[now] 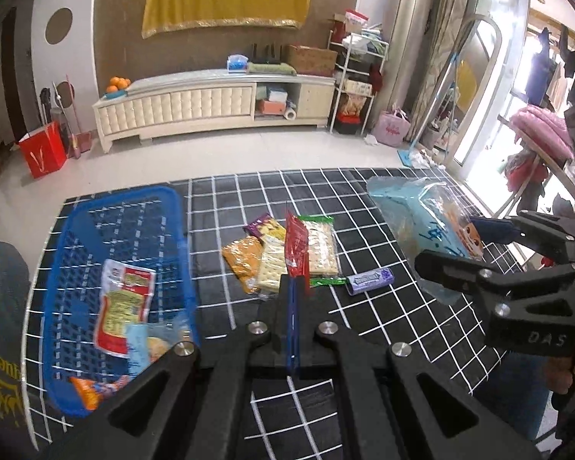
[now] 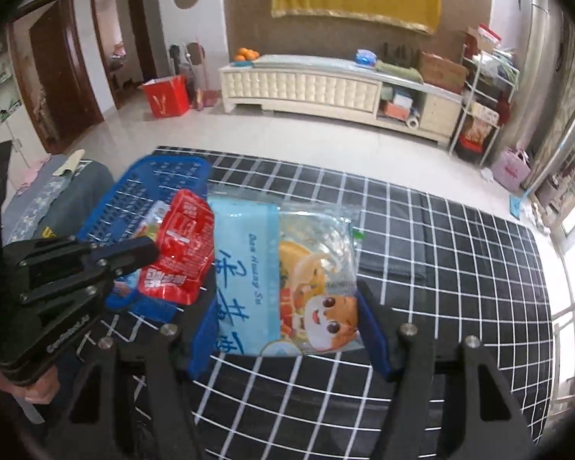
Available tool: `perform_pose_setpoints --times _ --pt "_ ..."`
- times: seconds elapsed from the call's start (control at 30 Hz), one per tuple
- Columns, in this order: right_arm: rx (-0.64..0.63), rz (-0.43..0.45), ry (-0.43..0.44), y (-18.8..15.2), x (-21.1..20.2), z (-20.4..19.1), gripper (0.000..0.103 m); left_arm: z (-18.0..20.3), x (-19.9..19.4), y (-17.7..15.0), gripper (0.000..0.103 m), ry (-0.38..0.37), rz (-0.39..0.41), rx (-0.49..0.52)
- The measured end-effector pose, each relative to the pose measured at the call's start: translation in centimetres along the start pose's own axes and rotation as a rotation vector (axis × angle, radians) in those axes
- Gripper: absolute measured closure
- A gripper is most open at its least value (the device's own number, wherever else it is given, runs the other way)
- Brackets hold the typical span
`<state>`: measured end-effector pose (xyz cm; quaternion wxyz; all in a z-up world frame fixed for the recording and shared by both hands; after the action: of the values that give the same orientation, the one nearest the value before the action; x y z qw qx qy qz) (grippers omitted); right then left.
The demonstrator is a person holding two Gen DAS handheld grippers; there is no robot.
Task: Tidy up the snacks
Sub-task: 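Carry both packets over the blue basket and open both grippers to drop them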
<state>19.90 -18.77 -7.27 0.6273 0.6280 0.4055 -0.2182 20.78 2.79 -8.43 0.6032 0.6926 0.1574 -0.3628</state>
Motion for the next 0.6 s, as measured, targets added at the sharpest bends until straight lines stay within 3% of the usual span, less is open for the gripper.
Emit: perform_pose_setpoints --times 0.6 --pt "-0.099 -0.033 0.143 0.3 3.0 -9.5 0.033 -8.9 -5.6 -2.1 0.103 0.125 0.000 -0.047"
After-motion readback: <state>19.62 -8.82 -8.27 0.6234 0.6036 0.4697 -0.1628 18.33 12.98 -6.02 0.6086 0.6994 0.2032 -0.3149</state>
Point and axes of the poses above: each gripper's, at about its wrist camera, not at the fingertips, and x roughly the way its jaws point, z to its right, y to its top, the point moved 2 cm from there along x, roughly the way its jaws point, and after that the axes turned 12 degrees about x, right-handed, at the moved point
